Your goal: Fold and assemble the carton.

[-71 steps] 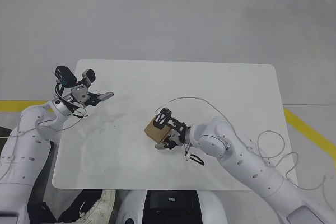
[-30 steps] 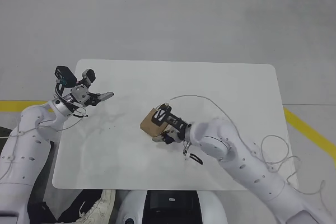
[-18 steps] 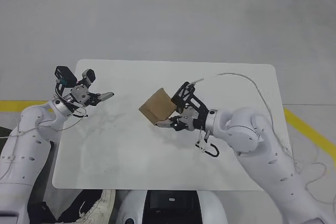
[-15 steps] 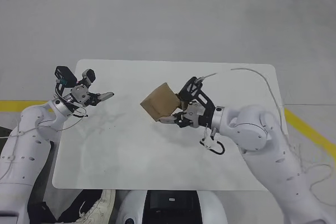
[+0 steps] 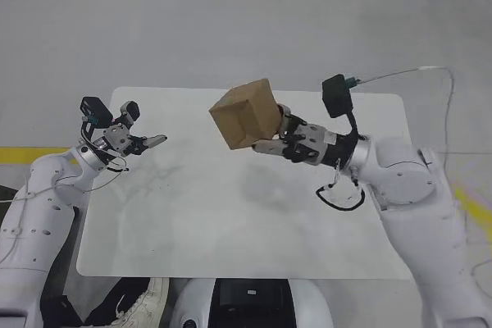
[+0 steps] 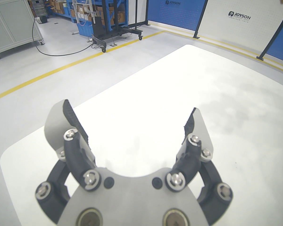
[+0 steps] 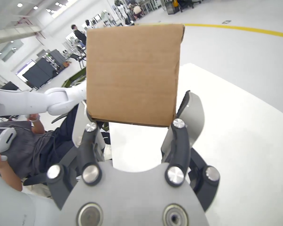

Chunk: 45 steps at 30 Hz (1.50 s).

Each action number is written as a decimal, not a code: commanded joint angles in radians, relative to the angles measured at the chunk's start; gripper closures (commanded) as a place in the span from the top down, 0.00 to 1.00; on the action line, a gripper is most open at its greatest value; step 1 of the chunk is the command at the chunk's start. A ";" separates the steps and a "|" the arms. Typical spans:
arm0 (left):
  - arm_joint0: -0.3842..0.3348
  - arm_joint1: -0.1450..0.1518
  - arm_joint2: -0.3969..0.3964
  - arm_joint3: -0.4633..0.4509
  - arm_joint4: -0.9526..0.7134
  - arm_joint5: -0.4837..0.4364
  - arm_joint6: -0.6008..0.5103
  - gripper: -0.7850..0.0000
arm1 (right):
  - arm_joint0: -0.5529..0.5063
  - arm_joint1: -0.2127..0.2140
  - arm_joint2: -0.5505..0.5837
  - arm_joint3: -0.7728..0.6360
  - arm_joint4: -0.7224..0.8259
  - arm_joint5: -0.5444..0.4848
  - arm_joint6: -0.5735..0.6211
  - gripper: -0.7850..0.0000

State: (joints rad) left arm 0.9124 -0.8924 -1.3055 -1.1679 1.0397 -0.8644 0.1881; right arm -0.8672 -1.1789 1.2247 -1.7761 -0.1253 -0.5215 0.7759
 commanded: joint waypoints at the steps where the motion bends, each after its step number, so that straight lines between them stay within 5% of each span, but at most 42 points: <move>1: 0.000 0.000 0.000 0.000 0.000 0.000 0.000 1.00 | 0.006 0.001 0.013 0.005 0.046 -0.020 -0.015 0.00; 15: 0.000 0.000 0.000 0.000 0.000 0.000 0.000 1.00 | 0.000 0.010 0.091 0.020 0.285 -0.169 -0.074 0.00; 27: 0.000 0.000 0.000 0.000 0.000 0.000 0.000 1.00 | -0.012 0.016 0.085 -0.007 0.351 -0.195 -0.062 0.00; 37: 0.000 0.000 0.000 0.000 0.000 0.000 0.000 1.00 | -0.028 0.023 0.072 -0.004 0.265 -0.121 -0.028 0.00; 45: 0.000 0.000 0.000 0.000 0.000 0.000 0.000 1.00 | -0.065 0.037 0.078 -0.040 0.044 -0.007 0.028 0.00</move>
State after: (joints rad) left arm 0.9124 -0.8924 -1.3055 -1.1679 1.0397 -0.8644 0.1881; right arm -0.9212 -1.1437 1.3004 -1.8133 -0.0547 -0.5400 0.7962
